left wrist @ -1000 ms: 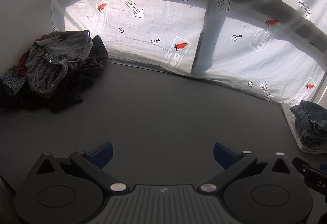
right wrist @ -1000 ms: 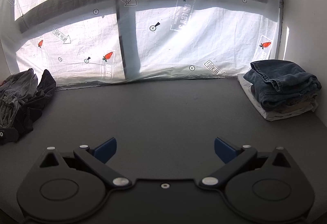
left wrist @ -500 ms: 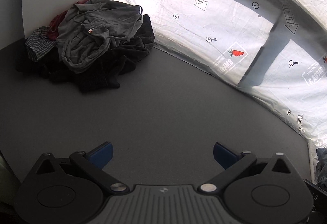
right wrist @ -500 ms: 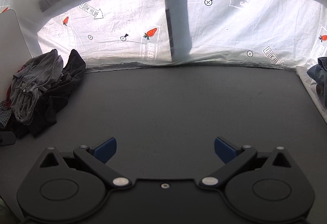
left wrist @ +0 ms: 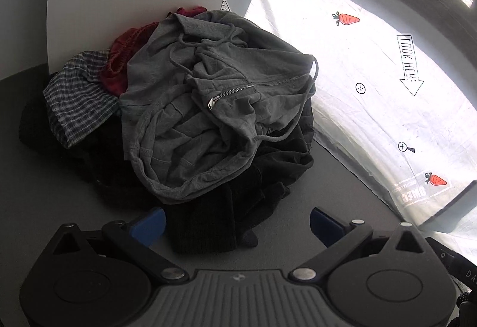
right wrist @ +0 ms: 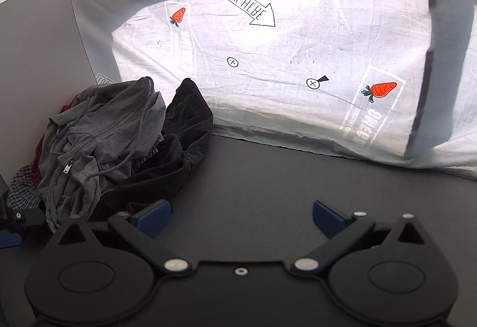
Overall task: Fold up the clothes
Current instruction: 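Move both tools toward the clothes heap and the grey hoodie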
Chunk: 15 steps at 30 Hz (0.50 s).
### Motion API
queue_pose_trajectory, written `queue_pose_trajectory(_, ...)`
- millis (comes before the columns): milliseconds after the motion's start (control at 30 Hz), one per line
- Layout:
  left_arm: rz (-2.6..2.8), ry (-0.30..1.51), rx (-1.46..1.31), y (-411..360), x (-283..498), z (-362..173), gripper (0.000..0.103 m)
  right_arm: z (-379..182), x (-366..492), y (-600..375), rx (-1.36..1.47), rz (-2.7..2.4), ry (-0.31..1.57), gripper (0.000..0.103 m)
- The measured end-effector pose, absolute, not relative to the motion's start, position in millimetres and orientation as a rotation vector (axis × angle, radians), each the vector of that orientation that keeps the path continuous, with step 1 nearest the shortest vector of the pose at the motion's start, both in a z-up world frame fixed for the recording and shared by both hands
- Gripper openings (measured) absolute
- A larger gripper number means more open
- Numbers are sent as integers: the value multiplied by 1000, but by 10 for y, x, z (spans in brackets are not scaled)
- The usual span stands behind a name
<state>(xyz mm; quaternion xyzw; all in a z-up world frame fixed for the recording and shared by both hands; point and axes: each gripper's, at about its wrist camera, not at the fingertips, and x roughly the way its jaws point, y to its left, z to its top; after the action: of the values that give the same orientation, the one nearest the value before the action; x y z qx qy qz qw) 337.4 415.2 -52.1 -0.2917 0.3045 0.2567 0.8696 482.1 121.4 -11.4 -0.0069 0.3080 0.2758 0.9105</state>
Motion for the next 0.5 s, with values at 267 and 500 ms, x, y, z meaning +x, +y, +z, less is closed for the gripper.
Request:
queue_pose_trajectory(267,660,570,-757,5097,4125,-735,85,-108,5821,2704,-20,721,633,86)
queue_pose_trajectory(500,757,564,-774,5395,4496,-866,81,-258,6487,3698,61,872,692,80)
